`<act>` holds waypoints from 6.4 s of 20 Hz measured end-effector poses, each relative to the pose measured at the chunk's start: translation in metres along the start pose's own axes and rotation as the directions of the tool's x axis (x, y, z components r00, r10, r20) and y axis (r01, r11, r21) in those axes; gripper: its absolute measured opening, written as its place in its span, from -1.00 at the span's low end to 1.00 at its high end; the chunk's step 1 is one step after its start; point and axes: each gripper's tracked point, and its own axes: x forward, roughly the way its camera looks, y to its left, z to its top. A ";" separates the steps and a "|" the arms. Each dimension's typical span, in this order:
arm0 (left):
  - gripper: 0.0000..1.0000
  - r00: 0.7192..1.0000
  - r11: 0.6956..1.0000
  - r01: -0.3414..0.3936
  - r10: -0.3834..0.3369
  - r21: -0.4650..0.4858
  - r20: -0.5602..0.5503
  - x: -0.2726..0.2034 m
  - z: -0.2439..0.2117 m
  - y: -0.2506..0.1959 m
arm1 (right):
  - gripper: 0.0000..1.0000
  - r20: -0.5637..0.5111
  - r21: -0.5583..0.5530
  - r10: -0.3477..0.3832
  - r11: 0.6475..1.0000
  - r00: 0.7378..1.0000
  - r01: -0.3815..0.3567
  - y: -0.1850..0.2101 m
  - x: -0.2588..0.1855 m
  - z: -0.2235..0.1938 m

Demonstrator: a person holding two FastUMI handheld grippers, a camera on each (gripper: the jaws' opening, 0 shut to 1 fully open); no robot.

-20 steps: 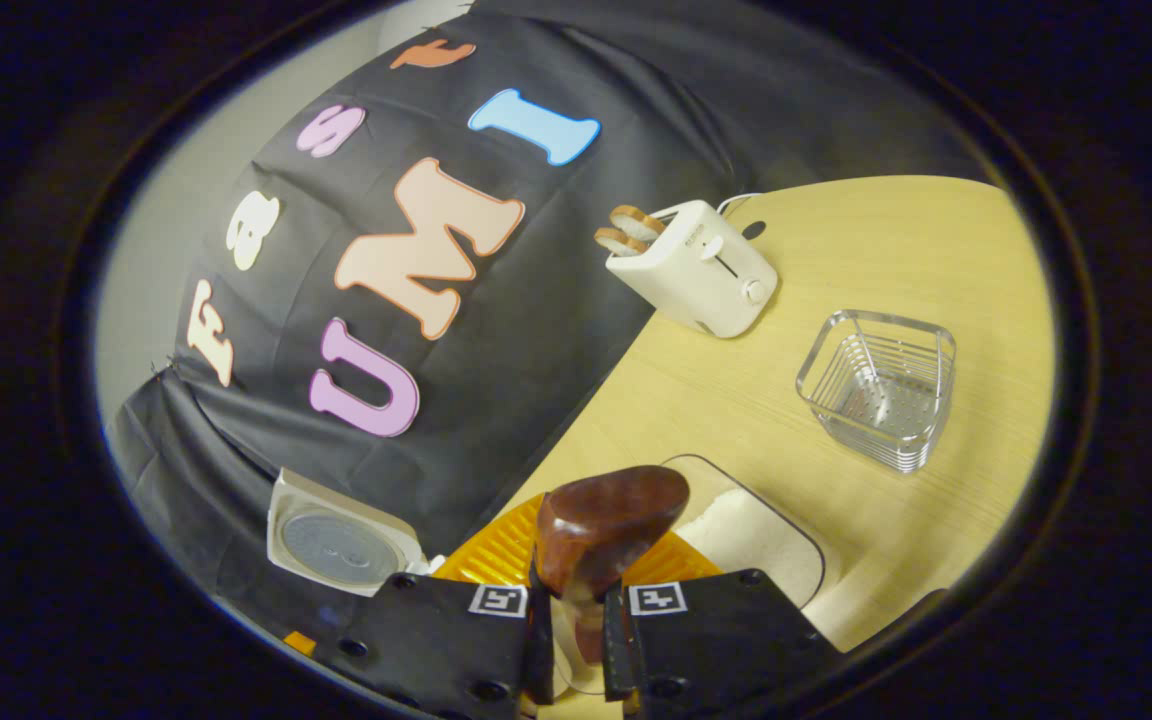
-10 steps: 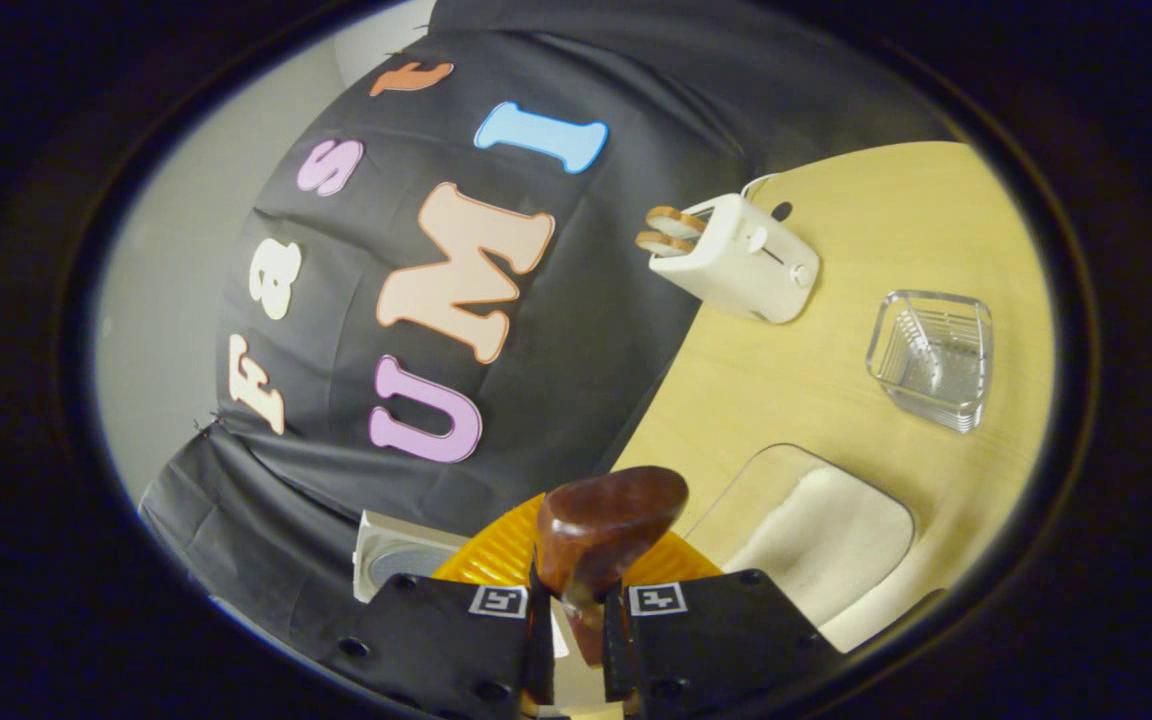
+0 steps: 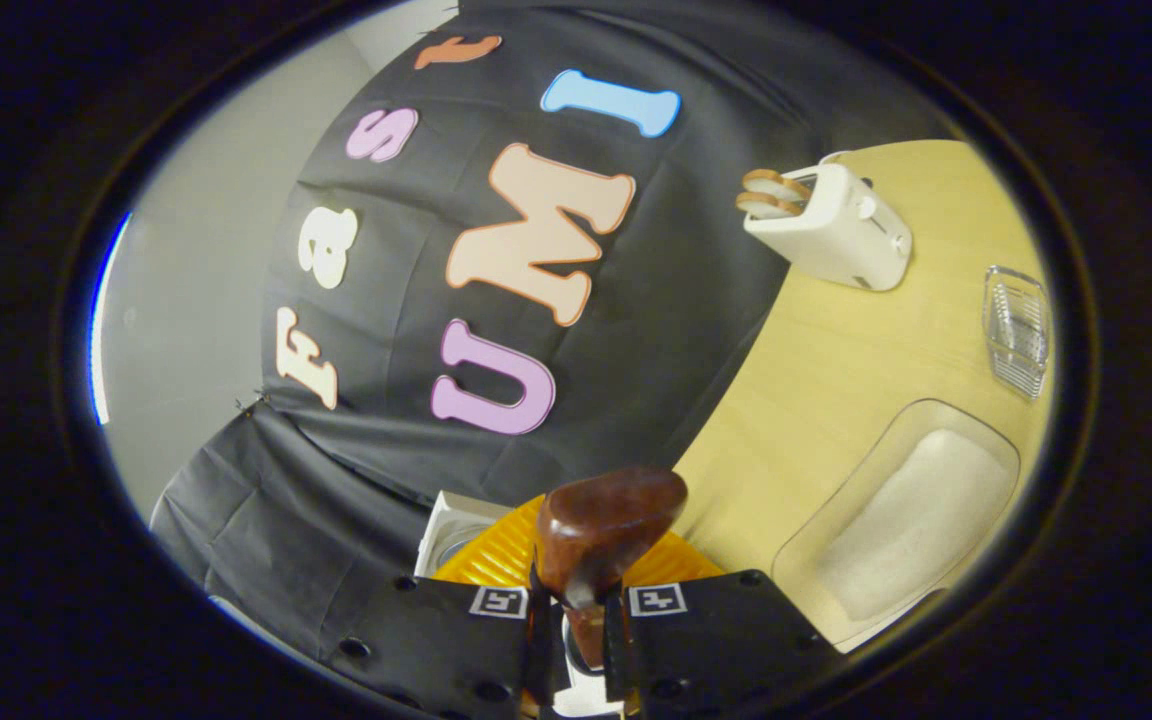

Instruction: Close the left gripper, press the button to open the rice cooker; take a wooden spoon from the chopstick holder with the right hand, scoop a spoonful of rice and pour it into the rice cooker, then put the wooden spoon back into the chopstick holder.

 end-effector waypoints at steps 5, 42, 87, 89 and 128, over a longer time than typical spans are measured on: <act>0.91 0.999 0.999 -0.041 0.041 -0.025 0.003 -0.012 -0.002 0.016 | -0.55 -0.063 -0.121 0.045 0.991 0.997 -0.052 0.048 0.032 -0.039; 0.92 0.990 0.990 -0.137 0.138 0.039 -0.023 -0.044 -0.024 0.047 | -0.58 -0.104 -0.937 0.208 0.308 0.973 -0.166 0.129 0.065 -0.214; 0.92 0.988 0.980 -0.124 0.137 0.155 -0.078 -0.012 -0.031 -0.055 | -0.58 0.345 -0.732 -0.306 0.505 0.887 0.458 -0.229 -0.075 0.205; 0.92 0.986 0.979 -0.126 0.141 0.160 -0.084 -0.012 -0.031 -0.055 | -0.53 0.330 -0.756 -0.313 0.477 0.891 0.448 -0.239 -0.075 0.197; 0.82 0.988 0.996 0.028 -0.040 0.082 0.152 0.192 0.166 -0.091 | 0.90 0.455 -0.582 -0.319 0.600 0.831 0.549 -0.175 -0.263 0.213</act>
